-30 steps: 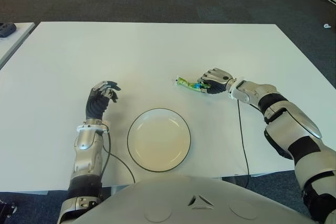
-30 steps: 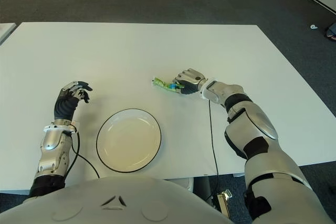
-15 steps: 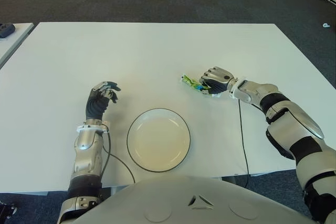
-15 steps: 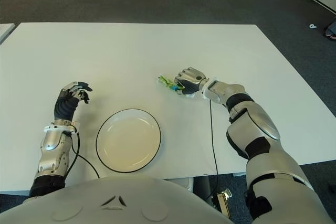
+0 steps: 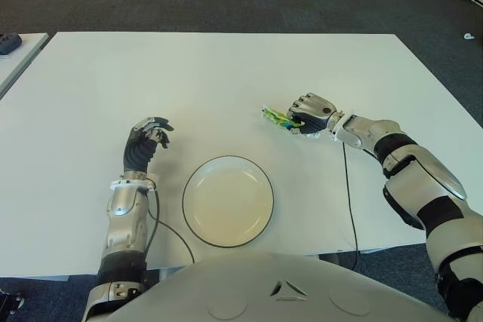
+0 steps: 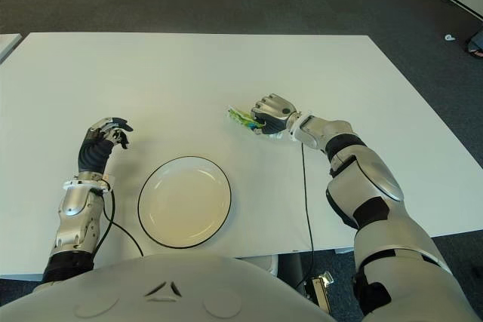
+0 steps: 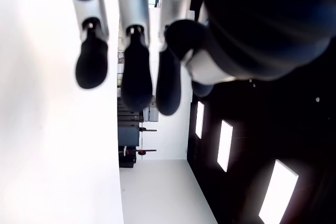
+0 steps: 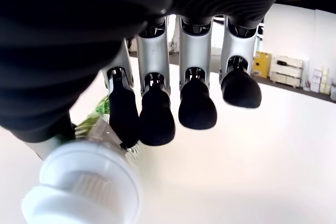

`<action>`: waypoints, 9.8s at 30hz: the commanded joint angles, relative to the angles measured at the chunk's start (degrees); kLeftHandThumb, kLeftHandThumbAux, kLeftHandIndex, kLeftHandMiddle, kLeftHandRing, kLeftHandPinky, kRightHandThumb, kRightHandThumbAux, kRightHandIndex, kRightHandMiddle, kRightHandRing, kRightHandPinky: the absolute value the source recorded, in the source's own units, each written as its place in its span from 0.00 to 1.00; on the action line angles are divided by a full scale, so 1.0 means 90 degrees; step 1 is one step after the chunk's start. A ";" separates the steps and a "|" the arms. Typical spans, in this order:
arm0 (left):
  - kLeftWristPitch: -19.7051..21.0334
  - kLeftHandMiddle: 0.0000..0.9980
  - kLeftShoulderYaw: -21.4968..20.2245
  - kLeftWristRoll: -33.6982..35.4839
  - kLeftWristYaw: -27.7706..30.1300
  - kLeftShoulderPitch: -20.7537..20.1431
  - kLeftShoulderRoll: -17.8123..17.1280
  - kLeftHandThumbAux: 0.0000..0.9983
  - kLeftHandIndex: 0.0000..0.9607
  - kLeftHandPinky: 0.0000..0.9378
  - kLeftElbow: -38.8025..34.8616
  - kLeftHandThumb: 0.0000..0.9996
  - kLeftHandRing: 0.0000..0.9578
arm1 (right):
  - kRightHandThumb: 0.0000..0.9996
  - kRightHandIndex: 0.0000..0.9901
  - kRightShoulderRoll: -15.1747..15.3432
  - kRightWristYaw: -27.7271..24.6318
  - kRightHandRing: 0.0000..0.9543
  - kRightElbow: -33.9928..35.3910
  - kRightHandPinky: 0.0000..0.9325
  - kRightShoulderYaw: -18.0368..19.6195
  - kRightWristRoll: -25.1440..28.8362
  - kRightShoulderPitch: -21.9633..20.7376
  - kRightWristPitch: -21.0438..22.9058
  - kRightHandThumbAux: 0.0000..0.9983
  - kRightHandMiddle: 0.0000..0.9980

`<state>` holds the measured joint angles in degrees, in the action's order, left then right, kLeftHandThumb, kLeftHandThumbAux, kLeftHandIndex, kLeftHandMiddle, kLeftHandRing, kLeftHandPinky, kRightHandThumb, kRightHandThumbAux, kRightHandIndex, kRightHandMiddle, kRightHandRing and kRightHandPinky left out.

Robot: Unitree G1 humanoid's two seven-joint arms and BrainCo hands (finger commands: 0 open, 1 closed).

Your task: Put the toothpaste on the table into the plate.

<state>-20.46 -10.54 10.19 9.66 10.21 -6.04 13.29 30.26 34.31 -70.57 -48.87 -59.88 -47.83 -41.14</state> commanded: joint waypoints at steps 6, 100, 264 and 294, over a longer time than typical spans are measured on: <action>-0.0086 0.51 -0.0017 -0.0042 0.0019 -0.0088 -0.0031 0.67 0.44 0.70 0.0160 0.84 0.69 | 0.52 0.77 0.0070 0.0538 0.88 0.0293 0.92 0.0041 -0.0124 -0.0247 0.0012 0.68 0.85; -0.0008 0.51 -0.0028 -0.0045 -0.0016 -0.0072 0.0009 0.67 0.45 0.69 0.0078 0.84 0.69 | 0.53 0.00 -0.0821 -0.2972 0.00 -0.0201 0.00 0.0683 0.0578 -0.0823 0.1634 0.12 0.00; 0.0131 0.49 -0.0223 -0.0079 -0.0159 0.0610 0.0043 0.67 0.45 0.69 -0.0716 0.84 0.68 | 0.33 0.00 -0.1916 -0.3612 0.00 -0.0946 0.00 0.0844 0.1088 -0.0704 0.4706 0.38 0.00; 0.0219 0.48 -0.0231 0.0064 -0.0054 0.0625 -0.0028 0.67 0.46 0.69 -0.0803 0.84 0.68 | 0.31 0.00 -0.2038 -0.3851 0.00 -0.0926 0.00 0.0789 0.1072 -0.0673 0.4487 0.46 0.00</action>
<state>-19.19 -12.64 10.40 8.45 15.48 -5.93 6.61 12.34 -0.08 -78.91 -41.66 -50.32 -53.57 -0.06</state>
